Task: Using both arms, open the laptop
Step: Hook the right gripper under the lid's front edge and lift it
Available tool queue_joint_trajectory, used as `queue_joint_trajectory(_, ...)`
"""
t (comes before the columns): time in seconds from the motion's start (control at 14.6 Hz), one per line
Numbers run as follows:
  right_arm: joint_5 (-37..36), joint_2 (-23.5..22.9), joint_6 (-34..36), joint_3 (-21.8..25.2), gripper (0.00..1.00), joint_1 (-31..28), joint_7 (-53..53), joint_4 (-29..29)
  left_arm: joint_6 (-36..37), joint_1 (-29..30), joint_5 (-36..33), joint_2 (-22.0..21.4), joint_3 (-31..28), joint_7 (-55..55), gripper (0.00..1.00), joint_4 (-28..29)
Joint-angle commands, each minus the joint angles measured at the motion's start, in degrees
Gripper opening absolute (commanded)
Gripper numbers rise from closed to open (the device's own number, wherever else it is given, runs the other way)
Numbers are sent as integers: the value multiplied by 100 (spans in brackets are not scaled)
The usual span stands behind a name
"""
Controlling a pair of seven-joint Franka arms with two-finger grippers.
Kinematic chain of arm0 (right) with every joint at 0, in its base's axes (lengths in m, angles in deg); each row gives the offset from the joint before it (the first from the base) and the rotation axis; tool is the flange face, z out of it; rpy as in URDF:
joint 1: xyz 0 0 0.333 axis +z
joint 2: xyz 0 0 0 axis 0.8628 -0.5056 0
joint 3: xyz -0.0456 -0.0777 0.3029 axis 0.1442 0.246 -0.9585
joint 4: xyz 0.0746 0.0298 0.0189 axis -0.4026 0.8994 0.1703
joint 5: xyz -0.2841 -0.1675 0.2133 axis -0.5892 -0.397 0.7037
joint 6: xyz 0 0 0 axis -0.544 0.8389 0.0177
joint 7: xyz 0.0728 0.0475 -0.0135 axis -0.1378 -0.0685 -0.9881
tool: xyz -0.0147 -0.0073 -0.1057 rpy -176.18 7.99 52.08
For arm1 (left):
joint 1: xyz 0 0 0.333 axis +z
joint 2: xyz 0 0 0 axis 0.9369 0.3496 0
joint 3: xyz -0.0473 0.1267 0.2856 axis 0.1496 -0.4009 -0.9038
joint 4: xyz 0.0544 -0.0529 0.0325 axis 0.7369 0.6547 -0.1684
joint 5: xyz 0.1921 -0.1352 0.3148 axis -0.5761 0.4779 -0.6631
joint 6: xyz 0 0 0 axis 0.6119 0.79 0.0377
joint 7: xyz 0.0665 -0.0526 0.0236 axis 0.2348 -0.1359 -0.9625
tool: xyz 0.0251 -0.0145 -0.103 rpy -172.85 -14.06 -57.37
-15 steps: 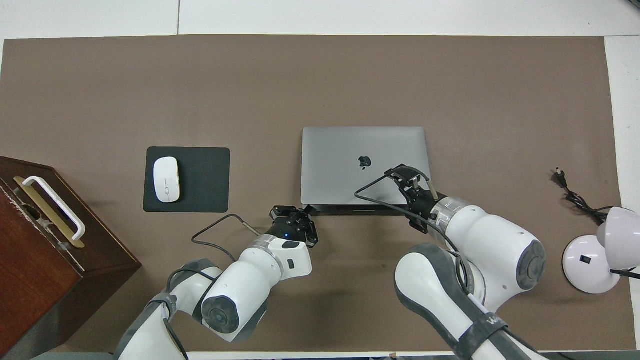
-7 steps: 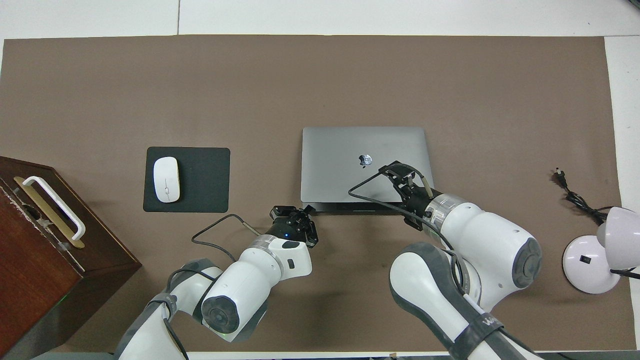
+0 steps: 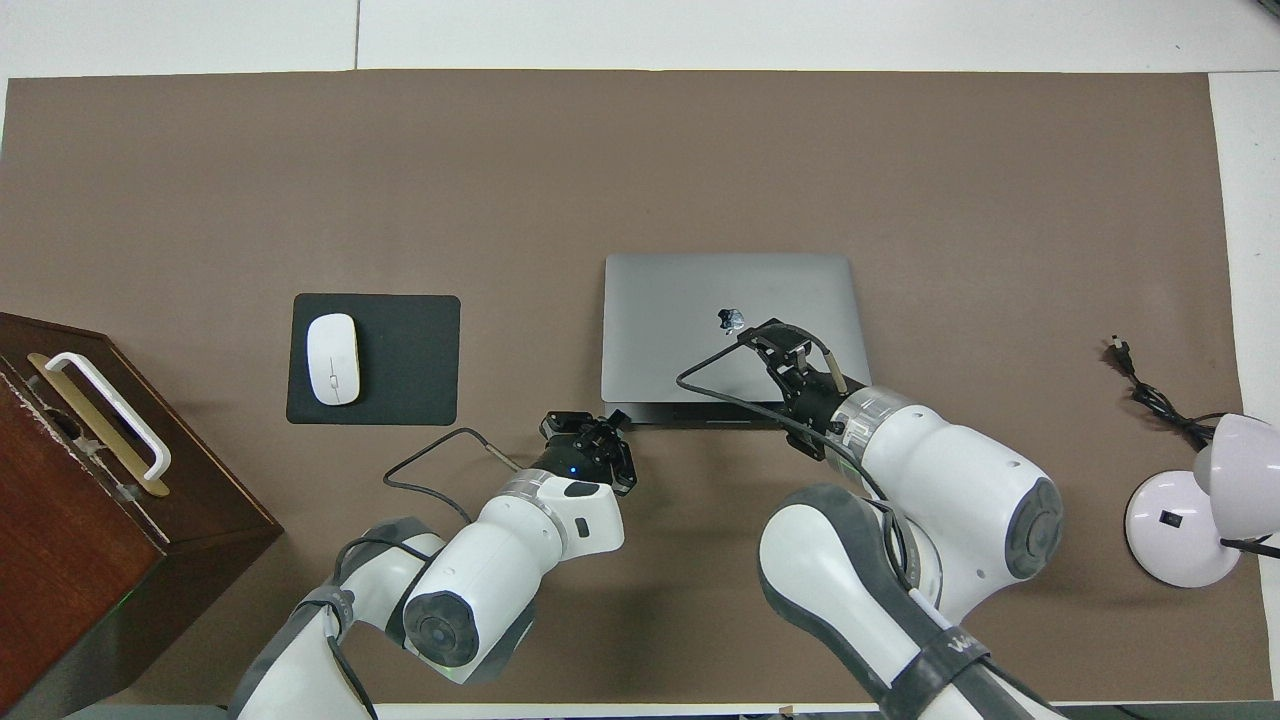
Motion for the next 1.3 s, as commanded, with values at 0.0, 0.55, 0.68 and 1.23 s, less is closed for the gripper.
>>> queue_joint_trajectory(0.0,195,-110,-151,-8,100,49,-141,-186,-120,-92,69,428,-76,4,0,-287)
queue_joint_trajectory(0.55,195,-189,-230,-17,100,66,-150,-336,-120,-92,69,463,-76,13,0,-295)
queue_joint_trajectory(0.68,204,-190,-239,-17,100,66,-150,-362,-120,-109,69,498,-76,13,0,-339)
queue_joint_trajectory(1.23,634,-488,-494,-17,100,286,-212,-1021,-120,-118,69,516,-76,22,0,-357)
